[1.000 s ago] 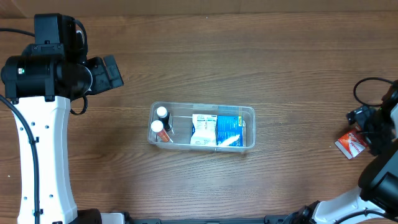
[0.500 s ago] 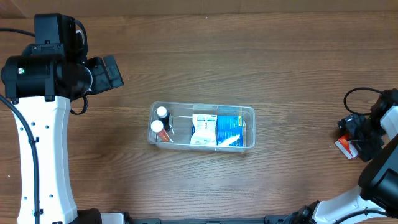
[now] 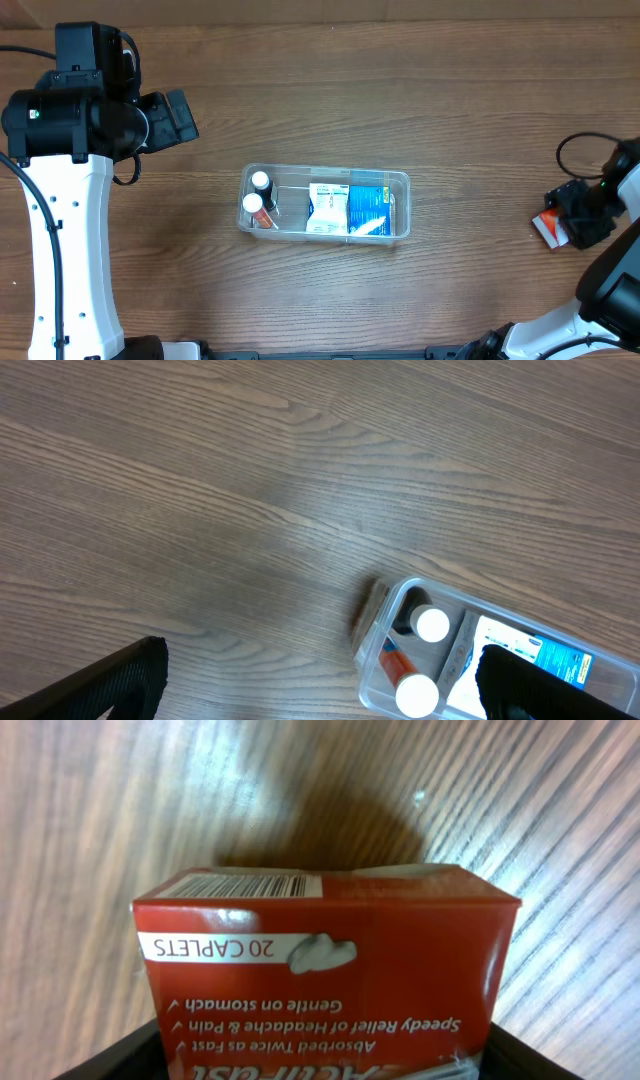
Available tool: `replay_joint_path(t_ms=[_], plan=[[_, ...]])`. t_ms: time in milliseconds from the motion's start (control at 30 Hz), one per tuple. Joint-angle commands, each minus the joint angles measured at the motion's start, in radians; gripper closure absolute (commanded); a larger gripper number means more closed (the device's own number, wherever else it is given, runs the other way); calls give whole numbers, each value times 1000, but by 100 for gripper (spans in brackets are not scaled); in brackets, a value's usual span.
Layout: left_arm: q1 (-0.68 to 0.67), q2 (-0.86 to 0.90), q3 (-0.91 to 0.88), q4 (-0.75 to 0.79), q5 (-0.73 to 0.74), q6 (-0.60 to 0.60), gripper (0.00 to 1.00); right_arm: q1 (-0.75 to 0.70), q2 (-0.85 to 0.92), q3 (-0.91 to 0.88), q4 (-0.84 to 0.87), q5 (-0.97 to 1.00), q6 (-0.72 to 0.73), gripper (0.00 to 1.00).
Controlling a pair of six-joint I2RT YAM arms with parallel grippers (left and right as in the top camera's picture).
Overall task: Pack container
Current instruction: 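Grasp the red Panadol box with the right gripper, then lower the red box into the container and open the right gripper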
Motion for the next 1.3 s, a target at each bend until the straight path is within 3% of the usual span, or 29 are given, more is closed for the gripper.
replay_joint_path(t_ms=[0,167,300,467,600,967,1267], plan=[[2,4,14,2,7,20,0,60,-93,130,-55,-32,-5,24],[2,4,14,5,8,19,0,271,-263,237,-151,-32,-56,25],[2,4,14,5,8,19,0,608,-426,264,-170,-32,-75,25],[2,4,14,5,8,19,0,986,-432,259,-169,-32,-34,28],[2,4,14,4,8,19,0,1122,-377,225,-146,-28,32,28],[2,4,14,4,7,19,0,1198,-214,117,-89,-32,92,27],[2,4,14,4,8,19,0,1197,-198,-14,42,-31,91,26]])
